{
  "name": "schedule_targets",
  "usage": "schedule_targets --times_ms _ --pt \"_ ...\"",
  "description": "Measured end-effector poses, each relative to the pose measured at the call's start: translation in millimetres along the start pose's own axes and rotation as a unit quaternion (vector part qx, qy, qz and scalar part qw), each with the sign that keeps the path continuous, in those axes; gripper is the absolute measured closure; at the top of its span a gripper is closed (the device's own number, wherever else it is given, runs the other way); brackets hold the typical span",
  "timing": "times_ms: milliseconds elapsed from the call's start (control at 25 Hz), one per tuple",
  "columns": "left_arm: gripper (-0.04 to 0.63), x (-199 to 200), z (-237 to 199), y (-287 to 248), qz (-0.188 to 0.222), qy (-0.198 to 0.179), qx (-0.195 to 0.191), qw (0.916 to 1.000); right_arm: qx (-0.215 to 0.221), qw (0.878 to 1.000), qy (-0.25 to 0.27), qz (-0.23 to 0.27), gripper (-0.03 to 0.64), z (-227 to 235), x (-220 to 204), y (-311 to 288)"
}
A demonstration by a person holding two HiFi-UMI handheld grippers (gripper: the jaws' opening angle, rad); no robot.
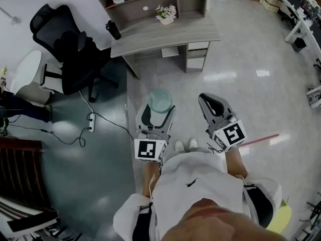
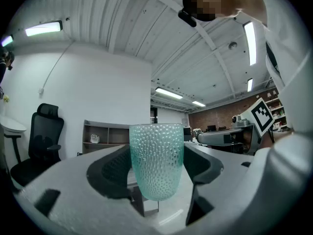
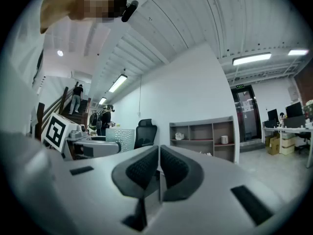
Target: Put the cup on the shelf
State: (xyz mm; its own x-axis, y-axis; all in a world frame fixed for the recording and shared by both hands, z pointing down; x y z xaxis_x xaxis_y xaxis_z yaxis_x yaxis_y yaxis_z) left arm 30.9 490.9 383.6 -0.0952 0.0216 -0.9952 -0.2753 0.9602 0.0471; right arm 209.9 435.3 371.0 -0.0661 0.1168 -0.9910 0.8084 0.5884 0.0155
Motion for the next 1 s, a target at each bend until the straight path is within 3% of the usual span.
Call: schedule_targets --times_ms 280,520,1000 --pt "0.239 -4 32 -16 -0.007 -0.007 -0.002 0.9999 0.002 0.999 -0.026 0.033 0.580 21 2 20" --pt "0.239 -6 49 -20 -0.009 -0.015 0.014 0.9997 0.029 0.999 -0.010 0.019 0.580 30 -6 25" --pt "0.239 -8 42 -47 -0.003 -0.010 0.025 0.9996 0.048 0.999 -0.005 0.022 0.580 49 -9 5"
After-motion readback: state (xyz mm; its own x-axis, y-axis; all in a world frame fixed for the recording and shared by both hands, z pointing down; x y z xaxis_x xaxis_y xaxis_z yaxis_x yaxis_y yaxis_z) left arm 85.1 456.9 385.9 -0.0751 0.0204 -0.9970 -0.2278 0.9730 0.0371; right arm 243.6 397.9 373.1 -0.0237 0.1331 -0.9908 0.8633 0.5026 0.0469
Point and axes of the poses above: the fingertips, and each gripper's own axes: y backward along the fingers, z to its right, x out of its top, the point moved 5 cm from there along y, backward along the fingers, and after that the axes turned 8 degrees about y, right-handed, at the moved point
